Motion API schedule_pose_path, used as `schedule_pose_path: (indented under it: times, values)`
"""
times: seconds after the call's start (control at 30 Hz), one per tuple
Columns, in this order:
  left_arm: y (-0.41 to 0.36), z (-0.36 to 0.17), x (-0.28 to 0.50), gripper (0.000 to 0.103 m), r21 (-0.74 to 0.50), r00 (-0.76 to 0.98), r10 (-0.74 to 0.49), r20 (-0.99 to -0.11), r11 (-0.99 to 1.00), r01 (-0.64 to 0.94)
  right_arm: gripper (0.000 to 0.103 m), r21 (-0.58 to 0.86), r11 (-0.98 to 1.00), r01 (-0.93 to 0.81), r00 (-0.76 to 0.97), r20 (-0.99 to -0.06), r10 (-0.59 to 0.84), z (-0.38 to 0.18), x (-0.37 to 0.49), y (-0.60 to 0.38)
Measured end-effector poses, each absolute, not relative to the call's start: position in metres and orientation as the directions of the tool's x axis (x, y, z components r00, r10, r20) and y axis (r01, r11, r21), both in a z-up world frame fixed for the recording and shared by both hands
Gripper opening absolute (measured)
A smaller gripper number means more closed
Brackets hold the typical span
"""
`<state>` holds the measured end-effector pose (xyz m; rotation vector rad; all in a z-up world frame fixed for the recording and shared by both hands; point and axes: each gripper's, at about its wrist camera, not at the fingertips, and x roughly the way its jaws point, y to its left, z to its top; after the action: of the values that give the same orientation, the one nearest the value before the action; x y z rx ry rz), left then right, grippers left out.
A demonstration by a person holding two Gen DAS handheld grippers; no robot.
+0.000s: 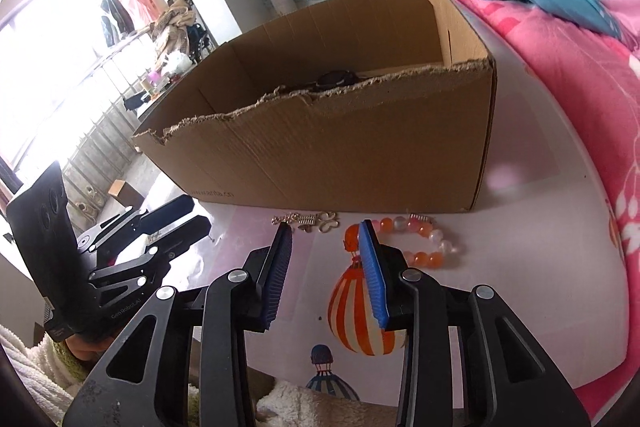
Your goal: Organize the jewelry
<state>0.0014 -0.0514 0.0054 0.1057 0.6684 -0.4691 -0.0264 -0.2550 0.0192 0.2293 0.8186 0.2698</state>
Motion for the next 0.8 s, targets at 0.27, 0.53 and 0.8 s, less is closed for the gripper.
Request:
schedule_pose_path:
  times: [0.27, 0.53, 0.8]
  values:
    - [-0.033, 0.006, 0.007, 0.038, -0.063, 0.703, -0.344, -0.622, 0.917, 0.394, 0.033, 0.345, 0.928, -0.141, 0.726, -0.601, 0.334, 0.041, -0.007, -0.266]
    - [-0.038, 0.006, 0.003, 0.038, -0.092, 0.682, -0.386, -0.621, 0.9, 0.426, 0.034, 0.374, 0.919, -0.124, 0.649, -0.67, 0.36, 0.015, -0.015, -0.266]
    - [-0.075, -0.007, 0.007, 0.038, -0.032, 0.616, -0.414, -0.671, 0.845, 0.533, 0.034, 0.404, 0.906, -0.128, 0.54, -0.738, 0.405, -0.022, -0.024, -0.245]
